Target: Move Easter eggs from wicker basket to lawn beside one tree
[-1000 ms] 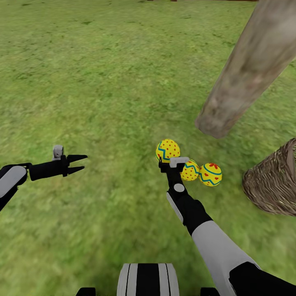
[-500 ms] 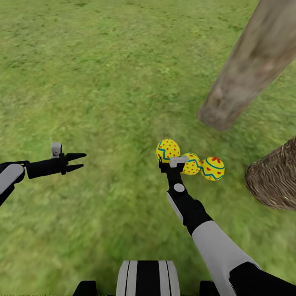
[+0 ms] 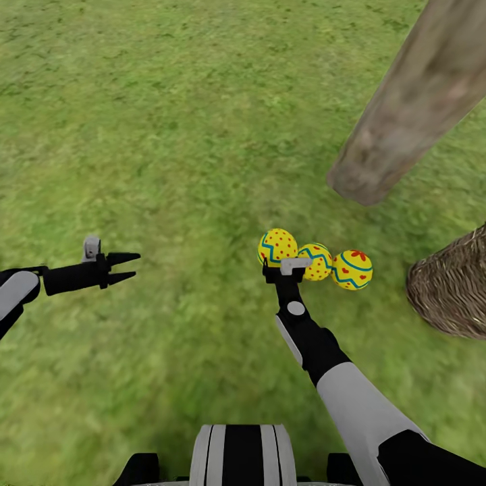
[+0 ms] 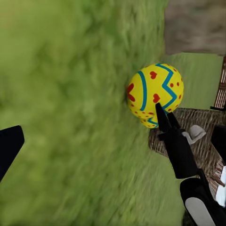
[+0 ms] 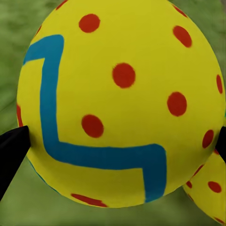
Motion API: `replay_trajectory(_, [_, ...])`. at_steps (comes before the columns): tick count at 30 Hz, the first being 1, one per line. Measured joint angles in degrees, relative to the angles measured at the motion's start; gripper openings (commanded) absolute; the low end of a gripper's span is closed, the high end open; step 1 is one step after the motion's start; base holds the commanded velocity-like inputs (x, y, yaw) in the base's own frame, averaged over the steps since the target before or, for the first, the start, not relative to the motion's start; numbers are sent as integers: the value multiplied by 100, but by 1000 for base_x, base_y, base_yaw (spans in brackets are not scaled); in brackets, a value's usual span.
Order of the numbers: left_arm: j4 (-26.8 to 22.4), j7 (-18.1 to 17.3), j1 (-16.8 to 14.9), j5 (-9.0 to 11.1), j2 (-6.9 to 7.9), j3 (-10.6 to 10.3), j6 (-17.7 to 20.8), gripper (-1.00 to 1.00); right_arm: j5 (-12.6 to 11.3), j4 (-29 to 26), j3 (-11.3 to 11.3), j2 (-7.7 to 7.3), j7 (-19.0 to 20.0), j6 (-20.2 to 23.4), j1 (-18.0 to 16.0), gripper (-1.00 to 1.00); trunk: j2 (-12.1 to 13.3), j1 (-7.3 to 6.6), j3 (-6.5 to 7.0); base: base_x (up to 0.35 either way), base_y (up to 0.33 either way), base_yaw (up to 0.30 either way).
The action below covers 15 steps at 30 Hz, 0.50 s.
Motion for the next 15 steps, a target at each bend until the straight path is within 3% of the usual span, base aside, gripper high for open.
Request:
replay_trajectory(9, [56, -3, 0, 31, 2, 9, -6, 100, 0, 4, 7, 0, -5, -4, 0, -100, 0, 0, 0, 45, 0, 0])
replay_trajectory(15, [64, 5, -1, 19, -2, 9, -9, 100, 0, 4, 15, 2, -5, -5, 0, -100, 0, -1, 0, 120, 96, 0])
